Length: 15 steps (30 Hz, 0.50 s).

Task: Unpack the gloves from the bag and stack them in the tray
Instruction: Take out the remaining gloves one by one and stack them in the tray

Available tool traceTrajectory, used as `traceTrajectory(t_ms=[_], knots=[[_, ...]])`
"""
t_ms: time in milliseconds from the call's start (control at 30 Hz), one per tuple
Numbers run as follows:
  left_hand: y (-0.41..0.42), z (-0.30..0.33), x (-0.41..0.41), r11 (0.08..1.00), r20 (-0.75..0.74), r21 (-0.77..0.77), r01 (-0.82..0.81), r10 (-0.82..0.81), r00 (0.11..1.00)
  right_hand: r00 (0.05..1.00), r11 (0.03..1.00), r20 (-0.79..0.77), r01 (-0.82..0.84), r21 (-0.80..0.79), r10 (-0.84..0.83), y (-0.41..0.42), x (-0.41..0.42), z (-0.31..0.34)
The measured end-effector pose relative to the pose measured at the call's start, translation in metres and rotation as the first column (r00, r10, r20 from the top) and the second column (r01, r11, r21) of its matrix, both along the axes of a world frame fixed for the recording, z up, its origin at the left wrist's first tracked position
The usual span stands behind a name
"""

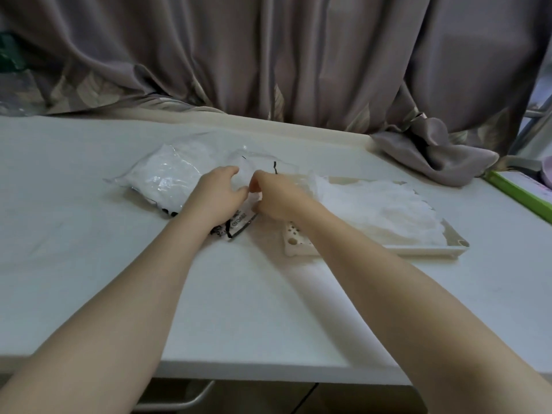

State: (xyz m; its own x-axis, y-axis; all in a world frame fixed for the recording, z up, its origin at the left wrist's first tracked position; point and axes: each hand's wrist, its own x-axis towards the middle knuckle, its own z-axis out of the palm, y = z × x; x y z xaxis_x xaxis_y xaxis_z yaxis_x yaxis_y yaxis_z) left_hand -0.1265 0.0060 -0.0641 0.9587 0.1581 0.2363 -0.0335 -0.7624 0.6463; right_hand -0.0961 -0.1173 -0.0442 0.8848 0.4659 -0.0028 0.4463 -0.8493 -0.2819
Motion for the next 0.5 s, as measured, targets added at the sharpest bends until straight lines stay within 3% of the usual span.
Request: traceTrajectory(t_ms=[100, 233, 367, 500], knots=[[0.003, -0.001, 0.000, 0.995, 0.049, -0.007, -0.097, 0.097, 0.994, 0.997, 0.994, -0.008, 0.079, 0.070, -0.079, 0.009, 0.007, -0.009], [0.009, 0.001, -0.004, 0.967, 0.115, 0.101, -0.234, 0.222, 0.968, 0.991, 0.969, -0.052, 0.129, 0.209, -0.120, 0.006, 0.013, -0.009], [0.006, -0.003, -0.001, 0.991, 0.063, 0.057, -0.121, 0.117, 0.991, 0.998, 0.997, -0.016, 0.054, 0.053, -0.054, 0.008, 0.013, -0.012], [0.007, -0.011, 0.003, 0.997, 0.020, 0.079, -0.009, 0.008, 1.000, 0.992, 0.993, 0.045, 0.115, 0.010, -0.115, 0.013, 0.011, -0.017]])
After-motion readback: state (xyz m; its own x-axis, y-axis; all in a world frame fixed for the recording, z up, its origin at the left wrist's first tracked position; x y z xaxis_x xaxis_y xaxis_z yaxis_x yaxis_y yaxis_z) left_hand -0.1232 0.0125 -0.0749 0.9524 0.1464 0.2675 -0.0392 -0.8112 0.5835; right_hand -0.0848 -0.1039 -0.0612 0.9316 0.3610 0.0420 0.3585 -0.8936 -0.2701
